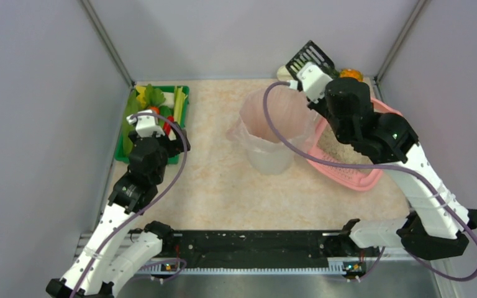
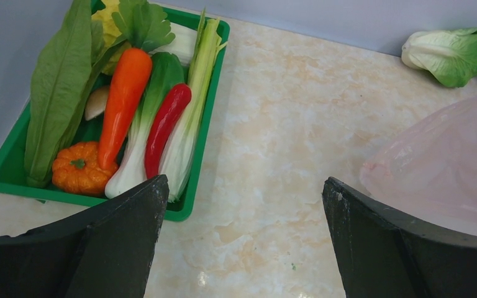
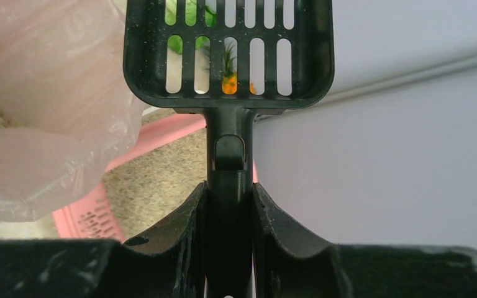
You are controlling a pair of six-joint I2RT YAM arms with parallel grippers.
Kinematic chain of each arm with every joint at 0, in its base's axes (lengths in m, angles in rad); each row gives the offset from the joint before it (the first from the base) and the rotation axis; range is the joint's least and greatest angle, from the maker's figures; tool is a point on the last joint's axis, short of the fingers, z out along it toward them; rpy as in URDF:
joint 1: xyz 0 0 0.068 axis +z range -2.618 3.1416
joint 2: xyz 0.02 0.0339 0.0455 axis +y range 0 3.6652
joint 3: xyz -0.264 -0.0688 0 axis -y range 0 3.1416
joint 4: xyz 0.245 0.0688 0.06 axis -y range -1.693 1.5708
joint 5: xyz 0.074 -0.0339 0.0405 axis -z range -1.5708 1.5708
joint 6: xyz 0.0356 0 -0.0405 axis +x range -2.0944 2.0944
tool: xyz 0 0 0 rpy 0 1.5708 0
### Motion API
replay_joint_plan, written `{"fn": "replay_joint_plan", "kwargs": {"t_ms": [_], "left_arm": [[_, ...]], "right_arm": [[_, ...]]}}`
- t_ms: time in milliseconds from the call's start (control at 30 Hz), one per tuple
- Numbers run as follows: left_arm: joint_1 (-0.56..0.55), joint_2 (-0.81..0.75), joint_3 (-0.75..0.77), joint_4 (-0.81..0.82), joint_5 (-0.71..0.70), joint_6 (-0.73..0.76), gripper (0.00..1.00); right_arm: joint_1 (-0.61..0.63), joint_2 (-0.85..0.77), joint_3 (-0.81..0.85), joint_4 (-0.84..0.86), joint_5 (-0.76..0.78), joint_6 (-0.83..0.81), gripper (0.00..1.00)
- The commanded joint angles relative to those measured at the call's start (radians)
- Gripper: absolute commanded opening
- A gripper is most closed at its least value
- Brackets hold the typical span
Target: Clean the litter box
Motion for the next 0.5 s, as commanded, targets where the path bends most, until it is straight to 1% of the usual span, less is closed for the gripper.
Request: {"fn": "replay_joint_plan", "kwargs": {"t_ms": [0,67,200,300,467], "left_arm": [[0.002,0.004,0.009,0.023,0.012,-0.013,0.99],[0.002,0.008,0.009,0.024,0.014,-0.013,0.99],[0.003,0.015,0.014,0.026,0.018,-0.01,0.99],[0.001,0.021,0.018,0.026,0.02,-0.007,0.99],[0.001,0.022,0.019,0.024,0.024,-0.01,0.99]], "right_arm": [[-0.09,-0.031,0.05,-0.056,-0.064,0.301,0.0],[-0.121,-0.037,0.05,-0.074,-0.07,0.374,0.0],[-0.211,-0.059,0.043,-0.107,-0.127,0.496,0.0],[-0.301,-0.066,0.033,-0.144,-0.168,0.591,0.0],[-0.483,-0.062,0.021,-0.212,-0.315,0.751,0.0]]}}
